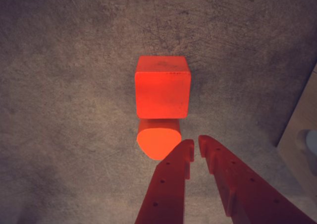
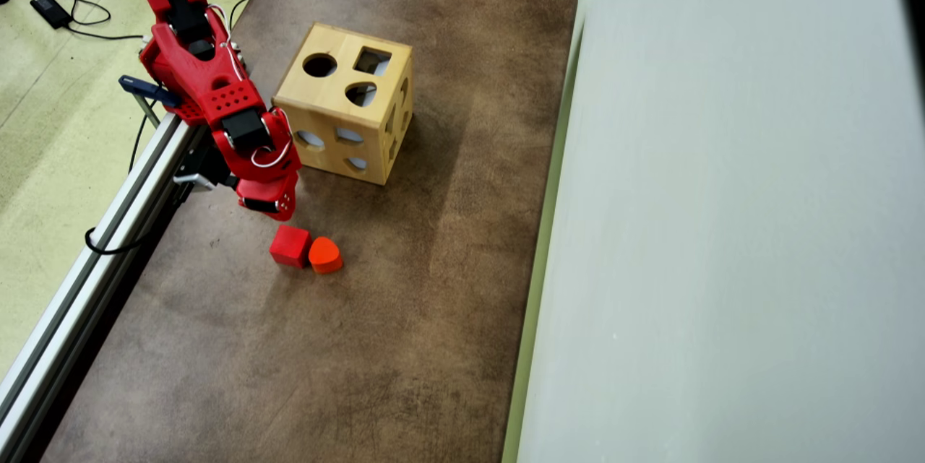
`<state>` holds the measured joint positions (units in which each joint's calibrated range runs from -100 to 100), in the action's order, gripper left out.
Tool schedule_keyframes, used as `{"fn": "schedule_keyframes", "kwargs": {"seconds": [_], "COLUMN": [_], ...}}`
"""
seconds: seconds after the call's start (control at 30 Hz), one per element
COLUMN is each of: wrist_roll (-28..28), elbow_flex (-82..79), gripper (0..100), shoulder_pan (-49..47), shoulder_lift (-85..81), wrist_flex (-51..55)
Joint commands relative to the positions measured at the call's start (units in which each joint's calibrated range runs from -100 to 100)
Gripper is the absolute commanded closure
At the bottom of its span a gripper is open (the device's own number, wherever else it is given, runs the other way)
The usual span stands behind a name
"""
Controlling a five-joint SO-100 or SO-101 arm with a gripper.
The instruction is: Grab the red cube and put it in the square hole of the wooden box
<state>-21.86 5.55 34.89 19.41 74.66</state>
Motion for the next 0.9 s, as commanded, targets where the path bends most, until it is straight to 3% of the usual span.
{"fn": "schedule_keyframes", "kwargs": {"seconds": [0.0, 0.1, 0.43, 0.7, 0.87], "wrist_roll": [-0.59, -0.63, -0.63, -0.93, -4.44], "elbow_flex": [0.89, 0.89, 2.05, 2.23, 2.23], "gripper": [97, 93, 66, 65, 65], "shoulder_pan": [0.4, 1.51, 3.89, 3.0, 1.14], "shoulder_lift": [-0.26, -0.26, 7.56, 7.64, 7.81], "wrist_flex": [0.33, 0.33, -0.55, -0.63, -0.71]}}
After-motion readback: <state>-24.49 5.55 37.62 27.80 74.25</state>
